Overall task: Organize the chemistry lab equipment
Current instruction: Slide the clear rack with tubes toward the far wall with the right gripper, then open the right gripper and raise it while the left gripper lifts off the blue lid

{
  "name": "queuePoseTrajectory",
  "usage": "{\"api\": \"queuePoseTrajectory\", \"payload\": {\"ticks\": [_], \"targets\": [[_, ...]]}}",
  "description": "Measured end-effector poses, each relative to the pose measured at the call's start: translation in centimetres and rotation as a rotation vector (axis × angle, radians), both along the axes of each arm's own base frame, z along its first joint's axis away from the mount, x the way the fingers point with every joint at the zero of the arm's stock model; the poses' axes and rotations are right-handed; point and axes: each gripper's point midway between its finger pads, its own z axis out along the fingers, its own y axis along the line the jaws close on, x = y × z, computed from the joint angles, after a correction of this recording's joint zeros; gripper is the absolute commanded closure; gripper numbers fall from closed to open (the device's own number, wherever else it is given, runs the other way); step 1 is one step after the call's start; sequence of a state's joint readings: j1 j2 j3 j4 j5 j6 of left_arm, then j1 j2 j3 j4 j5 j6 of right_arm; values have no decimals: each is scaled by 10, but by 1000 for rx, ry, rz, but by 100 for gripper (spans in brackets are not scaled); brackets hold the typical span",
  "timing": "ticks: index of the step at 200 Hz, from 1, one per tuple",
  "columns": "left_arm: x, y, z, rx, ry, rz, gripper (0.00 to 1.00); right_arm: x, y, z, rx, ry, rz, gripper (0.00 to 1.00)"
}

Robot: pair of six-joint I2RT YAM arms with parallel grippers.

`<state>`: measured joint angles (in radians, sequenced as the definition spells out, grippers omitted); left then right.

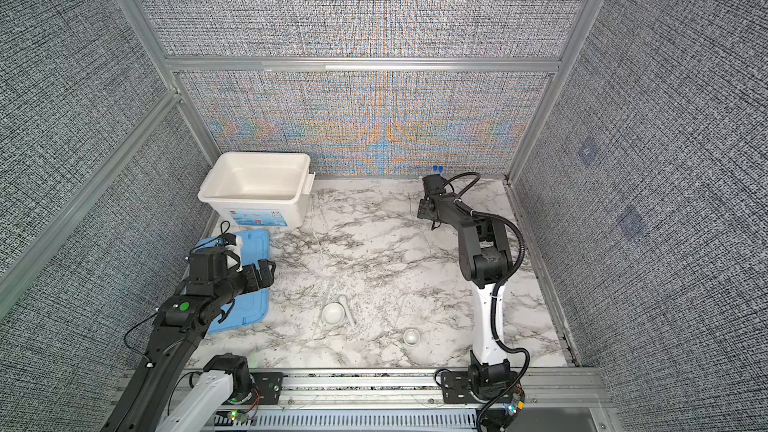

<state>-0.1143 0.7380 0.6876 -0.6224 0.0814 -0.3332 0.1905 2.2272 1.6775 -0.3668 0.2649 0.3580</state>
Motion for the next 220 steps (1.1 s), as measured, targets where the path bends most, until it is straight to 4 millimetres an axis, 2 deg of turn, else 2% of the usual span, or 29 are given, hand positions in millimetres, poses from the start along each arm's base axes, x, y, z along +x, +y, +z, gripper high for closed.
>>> {"api": "queuePoseTrajectory", "payload": {"ticks": [94,139,156,177,220], "targets": [[-1,-1,2,-7,-10,-6,1,-7,1,2,6,6,11,11],[-2,-1,2,-6,-11,-5,1,-27,5,7,11,9,43,9],[-1,-1,3,-5,-4,-6,1,-37,6,20,20,-9,59,8],[4,-2,17,-5,-25,-7,1,-47,6,43,31,-50,76,7],[13,-6,49,-32,-48,-9,1,-78,3,108,56,-166,100,5]]}}
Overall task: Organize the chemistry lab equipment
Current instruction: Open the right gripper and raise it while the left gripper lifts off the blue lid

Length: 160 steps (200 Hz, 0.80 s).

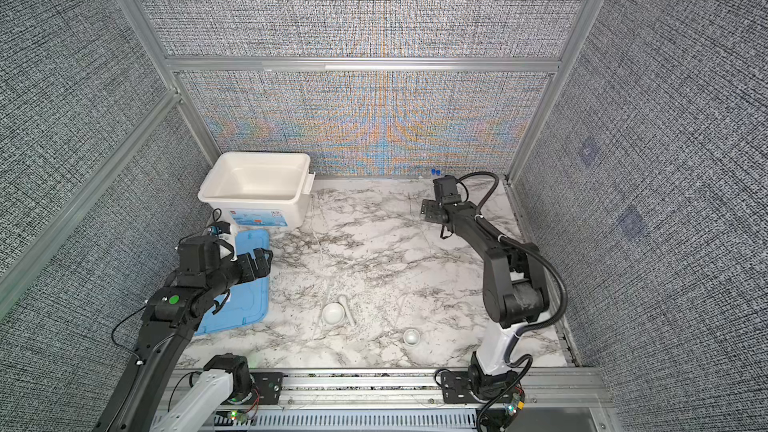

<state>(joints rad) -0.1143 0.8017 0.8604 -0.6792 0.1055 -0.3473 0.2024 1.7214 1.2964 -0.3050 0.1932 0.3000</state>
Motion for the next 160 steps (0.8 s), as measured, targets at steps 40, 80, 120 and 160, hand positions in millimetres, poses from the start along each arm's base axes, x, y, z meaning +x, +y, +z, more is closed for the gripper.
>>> {"api": "queuePoseTrajectory", "payload": {"ticks": [40,80,120,160], "targets": [[11,-5,15,-45,33,9,3,-50,13,55,126,-99,91,5],[31,-19,20,-82,101,-37,5,-85,50,70,319,-70,231,6],[59,-30,17,-72,174,-102,5,-92,41,110,304,-115,243,6],[84,-40,6,-35,217,-173,5,-49,4,88,325,-41,113,20]]}}
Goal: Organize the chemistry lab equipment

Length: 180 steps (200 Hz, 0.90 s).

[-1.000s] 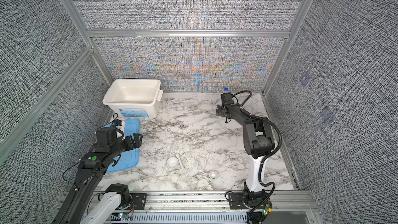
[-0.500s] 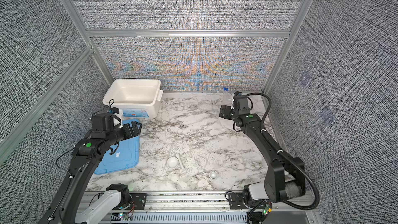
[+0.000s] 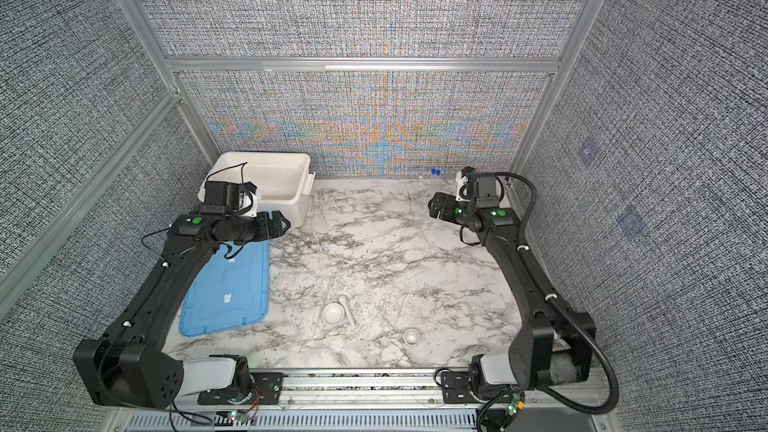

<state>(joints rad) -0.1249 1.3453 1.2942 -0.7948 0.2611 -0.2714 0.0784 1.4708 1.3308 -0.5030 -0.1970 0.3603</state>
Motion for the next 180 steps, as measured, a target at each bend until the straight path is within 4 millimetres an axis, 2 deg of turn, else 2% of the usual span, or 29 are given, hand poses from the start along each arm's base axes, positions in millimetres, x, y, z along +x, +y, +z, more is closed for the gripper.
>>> {"api": "queuePoseTrajectory", "payload": {"ticks": [14,31,71,94,122,180], "targets": [[5,-2,2,10,-9,-18,5,25,-10,-4,35,16,-46,30],[8,-2,11,22,-39,-39,5,57,-18,-1,70,5,-81,38],[11,-2,25,50,-91,-77,4,138,-14,17,109,-72,-77,49],[10,-2,20,56,-72,-82,4,173,-16,10,116,-82,-87,54],[11,-2,15,59,-57,-81,4,190,-18,-8,112,-52,-98,55],[13,2,14,59,-51,-43,4,196,-21,-35,91,-3,-94,55]]}}
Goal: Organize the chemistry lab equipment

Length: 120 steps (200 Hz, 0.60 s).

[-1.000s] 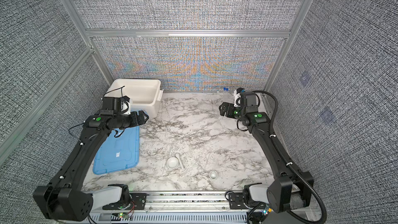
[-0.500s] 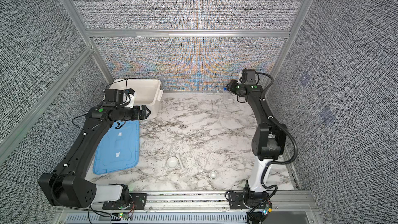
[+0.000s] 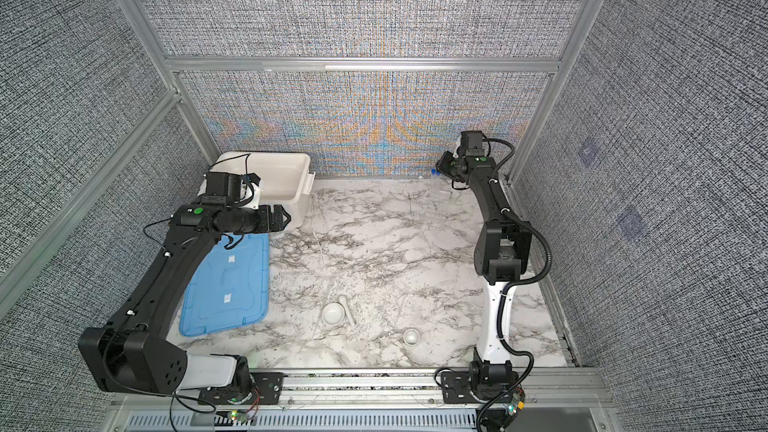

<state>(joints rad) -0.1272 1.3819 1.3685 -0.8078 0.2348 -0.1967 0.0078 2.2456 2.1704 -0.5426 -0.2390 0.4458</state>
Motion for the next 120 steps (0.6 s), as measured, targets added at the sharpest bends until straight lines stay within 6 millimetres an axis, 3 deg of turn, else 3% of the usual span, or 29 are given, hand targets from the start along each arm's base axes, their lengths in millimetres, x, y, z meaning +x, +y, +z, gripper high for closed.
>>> {"api": "queuePoseTrajectory", "payload": {"ticks": [62,120], "targets": [[2,4,1,-2,-3,40,4,7,-13,-19,-22,28,-7,55],[2,4,-3,-15,8,62,5,12,-11,-20,-15,18,6,55]]}}
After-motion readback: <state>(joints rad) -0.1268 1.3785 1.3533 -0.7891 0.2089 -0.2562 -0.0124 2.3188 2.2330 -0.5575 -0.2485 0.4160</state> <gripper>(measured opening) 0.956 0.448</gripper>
